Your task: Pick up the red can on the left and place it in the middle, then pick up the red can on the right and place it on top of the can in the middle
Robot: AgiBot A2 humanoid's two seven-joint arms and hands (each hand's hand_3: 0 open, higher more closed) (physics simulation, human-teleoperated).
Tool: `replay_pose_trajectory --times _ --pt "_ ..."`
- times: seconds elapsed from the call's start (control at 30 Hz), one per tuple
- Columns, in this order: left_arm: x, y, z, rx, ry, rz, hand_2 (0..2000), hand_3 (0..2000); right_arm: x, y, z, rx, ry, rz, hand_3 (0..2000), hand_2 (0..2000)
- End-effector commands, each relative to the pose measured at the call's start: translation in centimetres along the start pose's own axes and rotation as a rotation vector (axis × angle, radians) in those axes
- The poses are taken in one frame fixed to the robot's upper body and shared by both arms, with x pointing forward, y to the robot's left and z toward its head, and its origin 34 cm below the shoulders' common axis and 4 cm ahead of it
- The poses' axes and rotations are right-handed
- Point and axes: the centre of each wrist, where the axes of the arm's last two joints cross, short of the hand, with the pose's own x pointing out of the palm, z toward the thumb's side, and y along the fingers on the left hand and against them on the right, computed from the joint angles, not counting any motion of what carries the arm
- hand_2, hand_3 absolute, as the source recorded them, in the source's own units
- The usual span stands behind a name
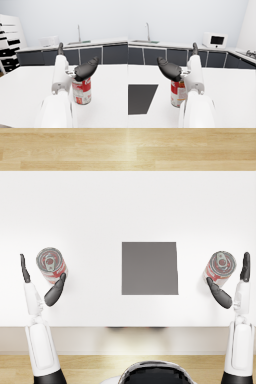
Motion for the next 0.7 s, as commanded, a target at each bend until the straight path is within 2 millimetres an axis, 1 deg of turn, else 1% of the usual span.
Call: replay_pose_trajectory --times 0.03,0.07,0.1,0.13,0.23,0.33,0.4,0.53,0.7 --pt "0.5 0.0 -2.5 -0.096 -0.003 -0.018 0 0 -0.3 -0.1 -2.6 0.098 -0.003 -0.014 0 0" --pt "0.8 0.1 -3.4 -0.128 -0.005 -0.025 0 0 -0.4 -0.1 -3.7 0.138 -0.005 -0.019 0 0" --pt "0.9 0.3 -3.9 -0.145 -0.007 -0.028 0 0 -0.3 0.0 -4.3 0.161 -0.008 -0.018 0 0" --pt "1.1 0.5 -4.8 -0.179 -0.01 -0.031 0 0 -0.4 -0.1 -5.2 0.193 -0.01 -0.023 0 0" --pt "1.3 0.8 -6.0 -0.226 -0.016 -0.028 0 0 -0.6 0.1 -6.9 0.26 -0.016 -0.037 0 0" --pt "1.4 1.4 -7.1 -0.266 -0.024 -0.021 0 0 -0.2 0.1 -7.8 0.291 -0.023 -0.033 0 0" --pt "1.9 1.8 -7.9 -0.298 -0.029 -0.031 0 0 0.1 -0.2 -9.0 0.336 -0.029 -0.03 0 0" --pt "2.4 2.6 -8.9 -0.341 -0.041 -0.034 0 0 0.7 -0.9 -9.8 0.364 -0.041 -0.024 0 0" --pt "2.8 3.5 -9.4 -0.364 -0.056 -0.028 0 0 0.9 -1.3 -11.0 0.409 -0.055 -0.034 0 0"
